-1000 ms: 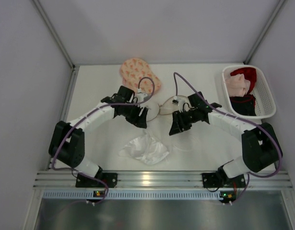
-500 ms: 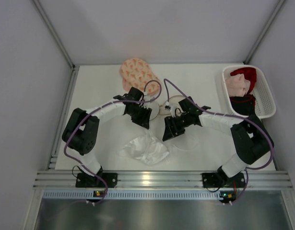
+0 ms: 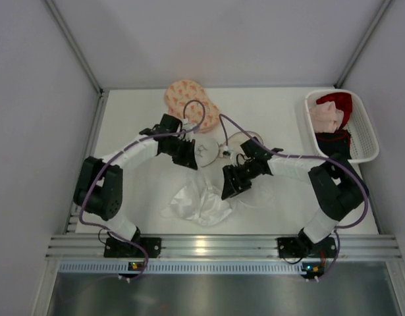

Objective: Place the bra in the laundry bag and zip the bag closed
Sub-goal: Adjust the bra at the center of the board.

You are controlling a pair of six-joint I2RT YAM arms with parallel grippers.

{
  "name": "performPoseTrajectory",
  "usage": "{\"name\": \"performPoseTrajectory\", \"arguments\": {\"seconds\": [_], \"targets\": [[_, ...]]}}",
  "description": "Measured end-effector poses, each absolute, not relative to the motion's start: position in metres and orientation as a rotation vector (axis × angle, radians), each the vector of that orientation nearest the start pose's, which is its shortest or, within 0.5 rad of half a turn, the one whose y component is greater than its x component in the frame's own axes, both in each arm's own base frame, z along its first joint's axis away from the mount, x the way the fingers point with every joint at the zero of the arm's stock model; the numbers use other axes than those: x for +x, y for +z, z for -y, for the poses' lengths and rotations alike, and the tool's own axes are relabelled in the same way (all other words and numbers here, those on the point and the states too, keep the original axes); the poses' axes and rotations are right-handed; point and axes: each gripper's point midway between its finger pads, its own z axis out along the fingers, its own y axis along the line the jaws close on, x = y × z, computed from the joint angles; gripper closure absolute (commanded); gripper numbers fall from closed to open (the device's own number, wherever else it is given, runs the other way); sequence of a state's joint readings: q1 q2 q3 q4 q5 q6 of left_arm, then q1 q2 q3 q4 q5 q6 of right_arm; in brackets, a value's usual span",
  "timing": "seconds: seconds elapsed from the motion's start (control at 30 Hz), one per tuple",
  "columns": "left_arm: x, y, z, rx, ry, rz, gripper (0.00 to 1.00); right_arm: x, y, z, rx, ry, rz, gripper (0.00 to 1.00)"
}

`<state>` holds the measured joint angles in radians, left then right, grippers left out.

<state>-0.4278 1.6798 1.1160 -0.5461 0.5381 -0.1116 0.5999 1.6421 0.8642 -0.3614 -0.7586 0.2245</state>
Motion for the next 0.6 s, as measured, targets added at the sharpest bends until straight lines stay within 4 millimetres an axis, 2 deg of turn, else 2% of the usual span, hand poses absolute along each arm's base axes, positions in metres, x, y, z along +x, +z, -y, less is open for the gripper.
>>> {"name": "performPoseTrajectory", "arguments": {"seconds": [0.1,0.17,0.23,0.27,0.3,0.37,0.47,0.6], "targets": [[0.291,0.125,0.218,0.568,-0.953,-2.491,1.0,0.171,0.047,-0.278,-0.778,1.274,-2.718,0.45],[0.29,0.161,0.212,0.592,-0.978,-2.362,1.0,0.17,0.038,-0.282,-0.787,1.276,-2.749,0.49],[0.277,0.19,0.212,0.647,-1.0,-2.244,1.0,0.172,0.035,-0.286,-0.802,1.281,-2.756,0.62],[0.267,0.202,0.212,0.677,-1.011,-2.195,1.0,0.173,0.034,-0.288,-0.811,1.286,-2.755,0.78],[0.259,0.211,0.211,0.703,-1.015,-2.15,1.0,0.174,0.034,-0.291,-0.829,1.289,-2.745,0.86],[0.243,0.22,0.207,0.734,-1.013,-2.093,1.0,0.175,0.036,-0.294,-0.846,1.298,-2.734,1.0],[0.228,0.223,0.2,0.753,-0.984,-2.048,1.0,0.179,0.042,-0.297,-0.86,1.307,-2.713,1.0],[0.222,0.228,0.188,0.772,-0.907,-1.99,1.0,0.192,0.052,-0.289,-0.81,1.308,-2.689,1.0]]}}
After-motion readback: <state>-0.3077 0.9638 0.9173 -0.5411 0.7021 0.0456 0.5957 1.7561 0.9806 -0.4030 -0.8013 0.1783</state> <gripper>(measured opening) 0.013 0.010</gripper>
